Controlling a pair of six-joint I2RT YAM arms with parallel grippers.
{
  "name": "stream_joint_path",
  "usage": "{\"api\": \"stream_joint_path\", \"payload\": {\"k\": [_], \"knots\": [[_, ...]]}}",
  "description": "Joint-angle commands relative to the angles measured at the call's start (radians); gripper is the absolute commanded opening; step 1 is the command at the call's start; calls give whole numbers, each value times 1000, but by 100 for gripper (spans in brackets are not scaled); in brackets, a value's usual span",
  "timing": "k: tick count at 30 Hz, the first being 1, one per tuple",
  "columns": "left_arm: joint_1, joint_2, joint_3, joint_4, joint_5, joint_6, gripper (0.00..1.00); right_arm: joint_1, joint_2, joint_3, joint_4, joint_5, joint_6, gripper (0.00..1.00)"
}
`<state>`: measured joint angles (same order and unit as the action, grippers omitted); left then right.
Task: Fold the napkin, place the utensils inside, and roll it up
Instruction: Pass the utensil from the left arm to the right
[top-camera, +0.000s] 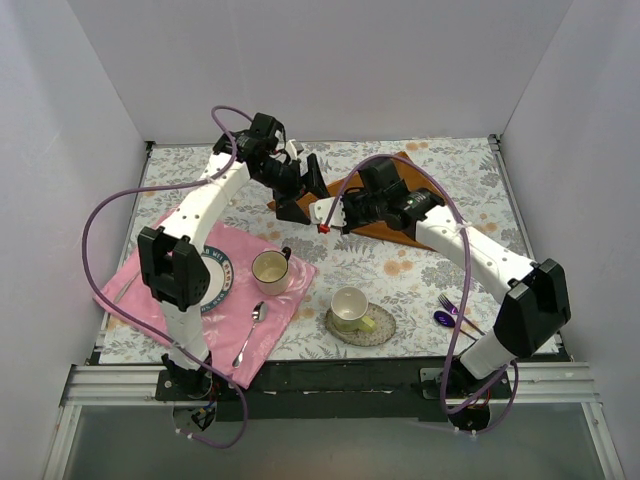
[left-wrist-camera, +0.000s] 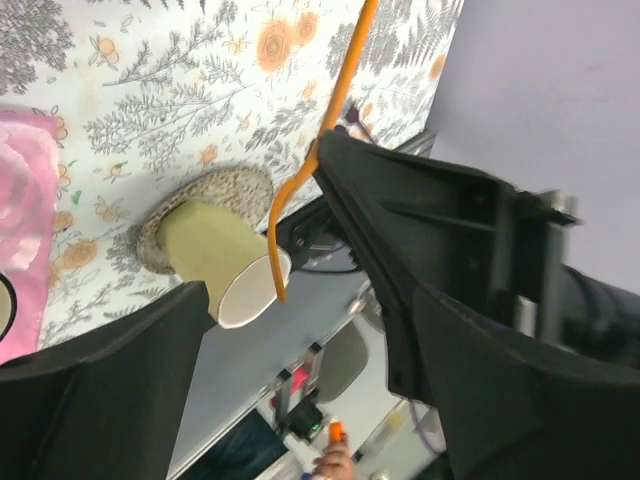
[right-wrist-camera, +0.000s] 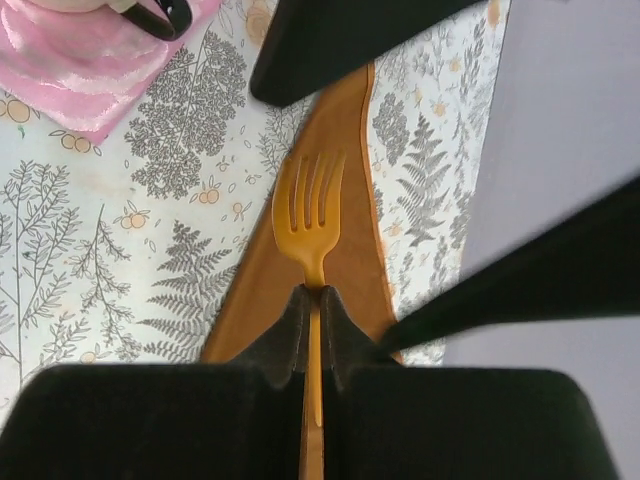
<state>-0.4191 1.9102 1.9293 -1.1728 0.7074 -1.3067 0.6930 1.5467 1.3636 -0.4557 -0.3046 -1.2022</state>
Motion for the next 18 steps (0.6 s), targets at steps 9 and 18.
{"api": "stream_joint_path", "payload": {"k": [9,18], "knots": [[253,-240,-163,88,-189,-123,88,-165,154,18,23,116,191,1],[299,-214,-124,58,-129,-66,86,-184,323,201,-144,260,349,1]]}}
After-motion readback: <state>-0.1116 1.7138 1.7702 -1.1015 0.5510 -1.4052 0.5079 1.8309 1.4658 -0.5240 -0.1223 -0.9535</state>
